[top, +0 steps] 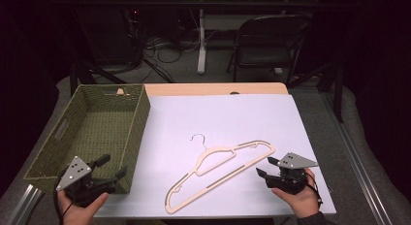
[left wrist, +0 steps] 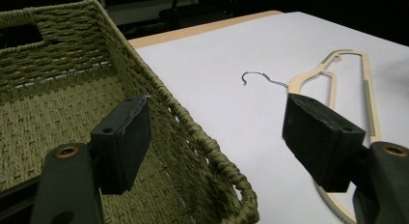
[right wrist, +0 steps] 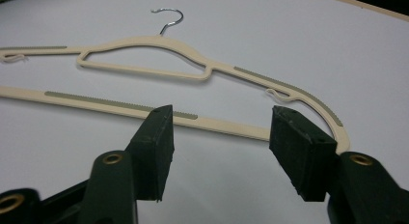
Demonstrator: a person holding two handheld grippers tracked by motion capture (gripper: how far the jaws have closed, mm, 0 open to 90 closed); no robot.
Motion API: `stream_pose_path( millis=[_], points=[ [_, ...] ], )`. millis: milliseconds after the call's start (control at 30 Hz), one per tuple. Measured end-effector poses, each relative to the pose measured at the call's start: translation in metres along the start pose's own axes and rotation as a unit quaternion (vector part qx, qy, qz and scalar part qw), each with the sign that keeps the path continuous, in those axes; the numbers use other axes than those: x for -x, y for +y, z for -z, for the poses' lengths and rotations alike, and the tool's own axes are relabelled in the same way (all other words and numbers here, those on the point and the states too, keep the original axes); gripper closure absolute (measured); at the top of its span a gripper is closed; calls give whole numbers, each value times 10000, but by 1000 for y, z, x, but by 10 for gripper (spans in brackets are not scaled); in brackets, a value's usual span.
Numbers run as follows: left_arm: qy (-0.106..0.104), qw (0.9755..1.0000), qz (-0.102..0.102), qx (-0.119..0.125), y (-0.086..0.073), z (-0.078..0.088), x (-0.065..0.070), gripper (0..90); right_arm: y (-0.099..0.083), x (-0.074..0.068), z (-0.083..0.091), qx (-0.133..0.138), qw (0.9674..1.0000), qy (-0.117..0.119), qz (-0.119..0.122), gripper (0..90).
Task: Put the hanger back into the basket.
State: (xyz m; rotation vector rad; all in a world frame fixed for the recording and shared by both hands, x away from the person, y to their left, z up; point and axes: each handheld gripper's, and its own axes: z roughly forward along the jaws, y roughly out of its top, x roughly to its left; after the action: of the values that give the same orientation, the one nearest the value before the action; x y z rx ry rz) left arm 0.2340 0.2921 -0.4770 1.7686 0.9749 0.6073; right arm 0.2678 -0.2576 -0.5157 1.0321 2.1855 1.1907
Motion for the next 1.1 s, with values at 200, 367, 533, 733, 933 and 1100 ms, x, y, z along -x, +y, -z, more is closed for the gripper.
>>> stream_pose_path(
  millis=[200, 367, 533, 733, 933, 1100],
  points=[
    [10, 10000, 11, -32, 1, 1, 0, 244, 2, -4, 0, -152, 9998, 37, 142, 425],
    [121, 9998, 36, -132, 1, 1, 0, 245, 5, -4, -1, -323, 9992, 86, 196, 427],
    [124, 9996, 98, -223, 3, 2, -1, 244, 14, -4, -2, -225, 9992, 158, 296, 440],
    [119, 9996, 111, -216, 4, 3, -1, 244, 25, -1, -3, -334, 9985, 223, 385, 447],
    [149, 9996, 133, -221, 6, 5, -3, 245, 51, 2, -3, -619, 9958, 436, 525, 445],
    [154, 9994, 167, -247, 7, 6, -4, 245, 69, 2, -5, -714, 9941, 510, 643, 432]
  ],
)
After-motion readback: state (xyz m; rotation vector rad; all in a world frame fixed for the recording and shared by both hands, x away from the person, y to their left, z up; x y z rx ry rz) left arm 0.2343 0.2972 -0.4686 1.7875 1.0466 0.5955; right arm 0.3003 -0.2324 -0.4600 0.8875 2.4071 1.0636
